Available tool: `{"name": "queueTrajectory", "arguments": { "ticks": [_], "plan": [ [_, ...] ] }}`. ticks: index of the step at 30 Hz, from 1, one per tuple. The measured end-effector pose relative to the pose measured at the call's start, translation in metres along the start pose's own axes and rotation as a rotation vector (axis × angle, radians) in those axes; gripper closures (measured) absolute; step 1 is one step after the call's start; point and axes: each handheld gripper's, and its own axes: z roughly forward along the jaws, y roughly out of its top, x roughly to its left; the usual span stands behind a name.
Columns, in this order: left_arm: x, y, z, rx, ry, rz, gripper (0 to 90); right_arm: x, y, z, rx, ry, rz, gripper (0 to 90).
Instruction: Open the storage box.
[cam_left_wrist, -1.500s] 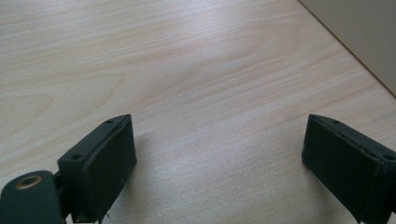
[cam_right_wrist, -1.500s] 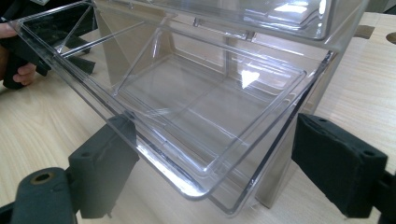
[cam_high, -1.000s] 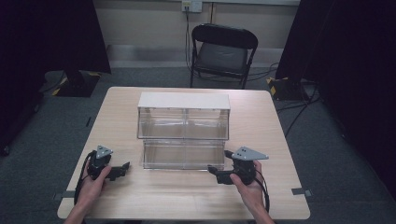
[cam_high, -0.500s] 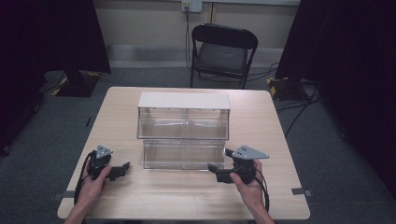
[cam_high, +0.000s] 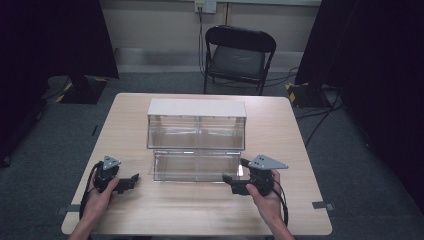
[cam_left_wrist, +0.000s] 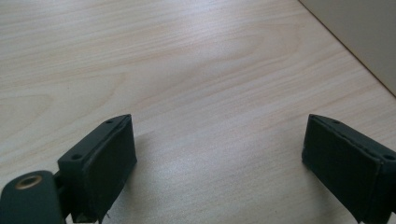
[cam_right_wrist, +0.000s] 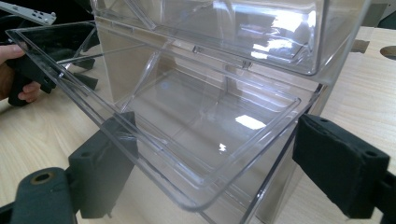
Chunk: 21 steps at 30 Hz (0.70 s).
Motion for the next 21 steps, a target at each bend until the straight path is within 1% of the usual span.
{"name": "queueTrajectory", "arguments": {
  "ticks": [4,11,13,17,21],
  "plan": [
    [0.0000,0.0000,0.0000,0.000,0.000,0.000,9.2,0.0004,0.0016,-0.0007,-0.003,-0.003,-0.003,13.7],
    [0.0000,0.0000,0.0000,0.000,0.000,0.000,9.2,0.0000,0.0038,-0.0015,0.003,0.010,0.002,13.6],
    [0.0000,0.0000,0.0000,0.000,0.000,0.000,9.2,0.0005,0.0044,-0.0018,0.012,0.008,0.003,13.5],
    [0.0000,0.0000,0.0000,0.000,0.000,0.000,9.2,-0.0002,0.0043,-0.0016,0.006,0.009,0.000,13.5],
    [0.0000,0.0000,0.0000,0.000,0.000,0.000,9.2,-0.0002,0.0047,-0.0020,0.013,0.008,-0.002,13.5]
  ]
}}
